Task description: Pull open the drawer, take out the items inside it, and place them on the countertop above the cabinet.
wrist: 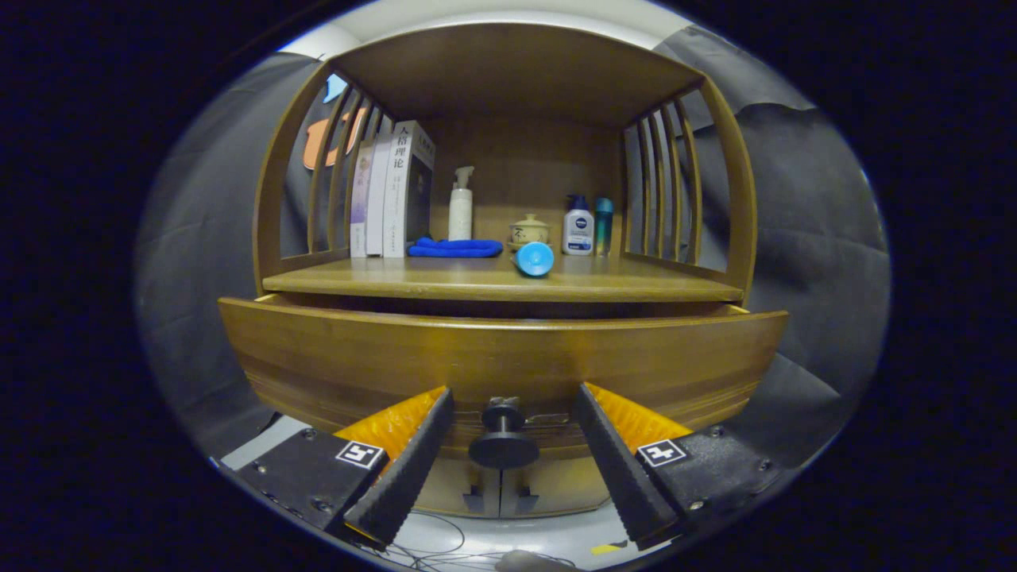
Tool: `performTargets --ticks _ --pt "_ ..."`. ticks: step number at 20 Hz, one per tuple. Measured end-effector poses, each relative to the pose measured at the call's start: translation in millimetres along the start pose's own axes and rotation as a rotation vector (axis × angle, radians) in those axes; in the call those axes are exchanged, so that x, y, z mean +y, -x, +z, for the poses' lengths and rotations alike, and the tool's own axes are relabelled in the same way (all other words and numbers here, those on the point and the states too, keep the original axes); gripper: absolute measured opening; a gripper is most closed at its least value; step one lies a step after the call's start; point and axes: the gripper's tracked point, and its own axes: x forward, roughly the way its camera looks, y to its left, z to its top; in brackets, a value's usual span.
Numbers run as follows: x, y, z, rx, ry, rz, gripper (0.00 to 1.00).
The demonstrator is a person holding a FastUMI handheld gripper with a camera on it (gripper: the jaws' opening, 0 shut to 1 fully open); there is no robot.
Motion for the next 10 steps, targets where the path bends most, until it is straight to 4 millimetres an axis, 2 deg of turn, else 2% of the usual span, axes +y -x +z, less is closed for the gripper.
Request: performTargets --ticks 10 --pt "3 -40 3 -0.003 0.029 -0.009 1.00"
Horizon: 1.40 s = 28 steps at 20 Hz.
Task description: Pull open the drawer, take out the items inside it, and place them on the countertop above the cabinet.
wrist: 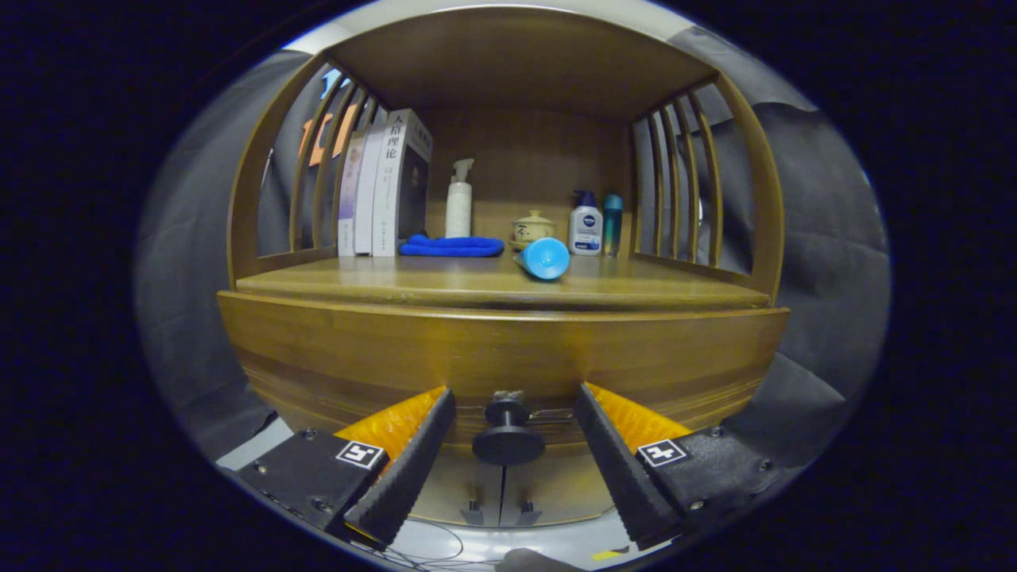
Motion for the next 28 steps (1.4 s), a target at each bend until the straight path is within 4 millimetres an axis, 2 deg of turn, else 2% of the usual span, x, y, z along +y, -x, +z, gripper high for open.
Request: performTargets --ticks 8,14,16,18,22,26,28 --pt "1 -9 -5 -0.041 -0.018 0.022 1.00" --pt "1 -2 -2 0.032 -0.024 0.039 1.00" --pt "-6 18 7 0.023 -0.047 0.041 1.00" --pt "-12 49 18 0.003 -0.057 0.049 1.00" --pt "-27 123 39 -0.041 -0.063 0.048 1.00" --pt "-30 193 56 -0.095 -0.068 0.060 1.00" --pt "-29 222 63 -0.124 -0.044 0.074 1.00"
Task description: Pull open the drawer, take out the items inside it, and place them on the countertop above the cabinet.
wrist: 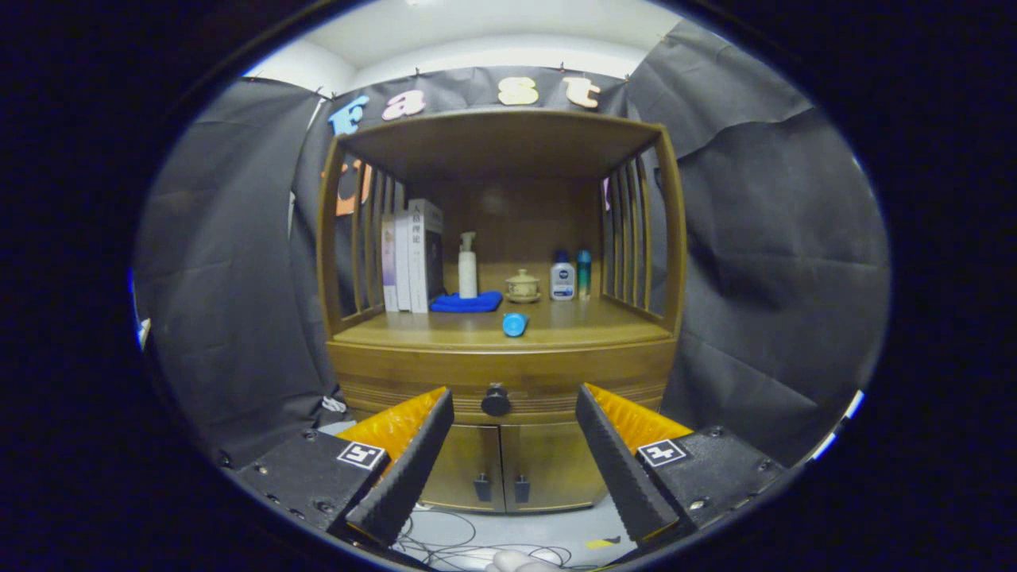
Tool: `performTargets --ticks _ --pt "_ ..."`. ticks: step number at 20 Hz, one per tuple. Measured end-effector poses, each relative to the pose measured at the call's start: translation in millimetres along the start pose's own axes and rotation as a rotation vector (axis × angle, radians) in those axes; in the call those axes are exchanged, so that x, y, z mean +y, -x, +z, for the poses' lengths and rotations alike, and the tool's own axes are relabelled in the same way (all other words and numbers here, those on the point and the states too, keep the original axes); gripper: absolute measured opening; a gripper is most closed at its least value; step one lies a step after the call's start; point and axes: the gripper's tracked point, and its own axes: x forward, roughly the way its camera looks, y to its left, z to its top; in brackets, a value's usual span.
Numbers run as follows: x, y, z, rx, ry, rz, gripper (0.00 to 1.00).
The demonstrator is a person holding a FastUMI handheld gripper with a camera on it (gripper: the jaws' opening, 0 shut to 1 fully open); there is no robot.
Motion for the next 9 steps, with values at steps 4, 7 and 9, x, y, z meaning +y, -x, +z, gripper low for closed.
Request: performTargets --ticks 4,7,9 --pt "0 48 10 -0.042 0.022 0.008 1.00" --pt "-10 74 17 -0.080 0.036 -0.014 1.00" --pt "-12 86 16 -0.097 0.051 -0.023 1.00"
